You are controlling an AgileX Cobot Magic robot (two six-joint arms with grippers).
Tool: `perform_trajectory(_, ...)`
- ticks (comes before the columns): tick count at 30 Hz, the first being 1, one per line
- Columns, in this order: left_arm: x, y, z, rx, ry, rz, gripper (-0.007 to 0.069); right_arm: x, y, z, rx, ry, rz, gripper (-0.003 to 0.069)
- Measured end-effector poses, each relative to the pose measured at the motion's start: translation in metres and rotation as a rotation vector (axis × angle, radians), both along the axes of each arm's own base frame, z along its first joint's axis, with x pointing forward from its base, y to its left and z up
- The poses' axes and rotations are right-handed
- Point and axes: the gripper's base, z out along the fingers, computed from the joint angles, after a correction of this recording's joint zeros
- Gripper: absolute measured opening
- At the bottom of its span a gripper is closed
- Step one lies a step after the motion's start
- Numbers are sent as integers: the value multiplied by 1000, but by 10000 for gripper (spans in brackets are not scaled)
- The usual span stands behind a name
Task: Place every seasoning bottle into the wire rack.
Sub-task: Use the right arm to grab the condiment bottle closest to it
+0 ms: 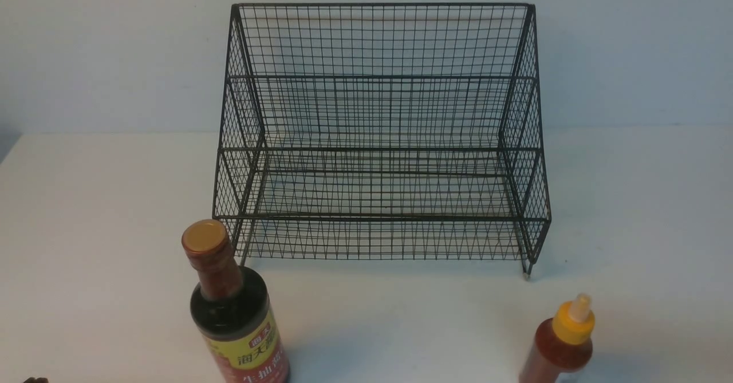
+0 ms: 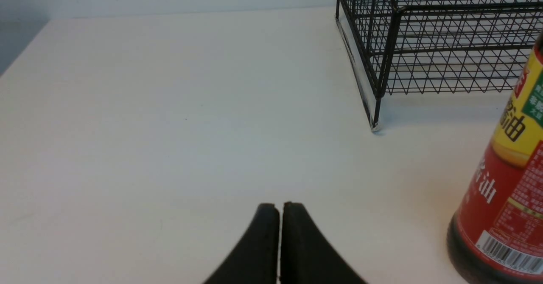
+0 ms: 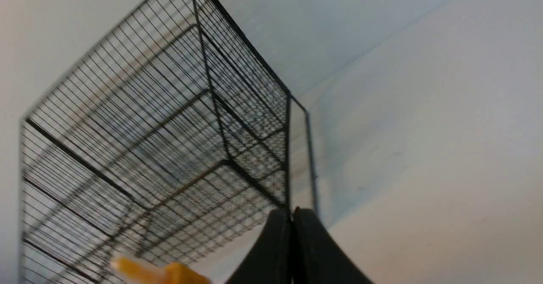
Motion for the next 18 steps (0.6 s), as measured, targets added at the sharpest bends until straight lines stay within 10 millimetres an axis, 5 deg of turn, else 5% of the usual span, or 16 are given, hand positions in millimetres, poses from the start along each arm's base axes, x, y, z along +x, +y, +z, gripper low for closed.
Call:
perform_trajectory(5, 0, 0, 0, 0, 0, 0, -5, 0, 1, 2, 111, -6, 0, -15)
perform_trajectory(9, 0, 0, 0, 0, 0, 0, -5, -1, 3, 4, 37, -3, 30, -15)
perform_trajectory(15, 0, 0, 0, 0, 0, 0, -5, -8, 11, 73, -339, -113, 166, -15)
perform_trajectory(18, 0, 0, 0, 0, 0, 0, -5, -4, 17, 91, -432, -59, 257, -15)
